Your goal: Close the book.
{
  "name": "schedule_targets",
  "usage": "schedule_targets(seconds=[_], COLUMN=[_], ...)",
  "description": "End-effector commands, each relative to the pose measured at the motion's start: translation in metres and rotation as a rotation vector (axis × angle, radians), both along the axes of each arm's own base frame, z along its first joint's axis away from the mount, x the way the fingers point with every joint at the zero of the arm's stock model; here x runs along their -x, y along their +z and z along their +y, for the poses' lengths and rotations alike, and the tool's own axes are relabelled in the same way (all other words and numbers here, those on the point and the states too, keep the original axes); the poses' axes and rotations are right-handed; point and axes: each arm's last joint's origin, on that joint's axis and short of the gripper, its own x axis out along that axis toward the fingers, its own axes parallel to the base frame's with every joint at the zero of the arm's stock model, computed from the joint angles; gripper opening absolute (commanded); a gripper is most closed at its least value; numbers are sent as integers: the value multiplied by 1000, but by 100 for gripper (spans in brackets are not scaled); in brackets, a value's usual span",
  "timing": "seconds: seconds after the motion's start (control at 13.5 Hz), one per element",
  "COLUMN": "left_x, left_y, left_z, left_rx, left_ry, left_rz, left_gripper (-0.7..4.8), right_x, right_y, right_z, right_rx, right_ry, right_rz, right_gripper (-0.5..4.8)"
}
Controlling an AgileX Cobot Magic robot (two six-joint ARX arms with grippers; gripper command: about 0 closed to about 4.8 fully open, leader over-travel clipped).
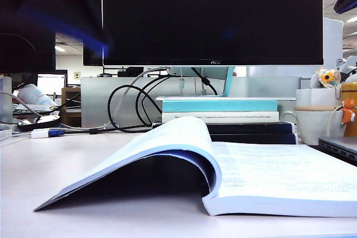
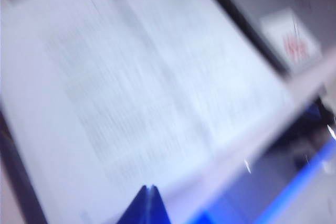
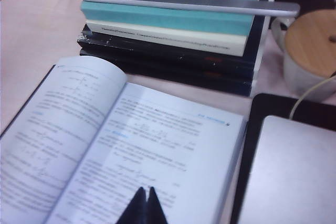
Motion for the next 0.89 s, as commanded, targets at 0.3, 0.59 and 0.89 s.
schedule_targets(seconds=[0.3,0.59,0.89], left_x=[24,23,19], left_y=[-42,-85,-109], left_z=[-13,-40,-58], left_rx=[71,47,36], left_ry=[-10,-19,5], left_rz=[33,75,96], left_gripper=[-6,-6,-6], right_x=[-1,-2,-1], right_y=[1,-5,-19], right_z=[1,2,2], right_rx=[6,8,2], right_ry=[13,16,35], right_rz=[-16,7,54], right_gripper=[-2,-2,-2])
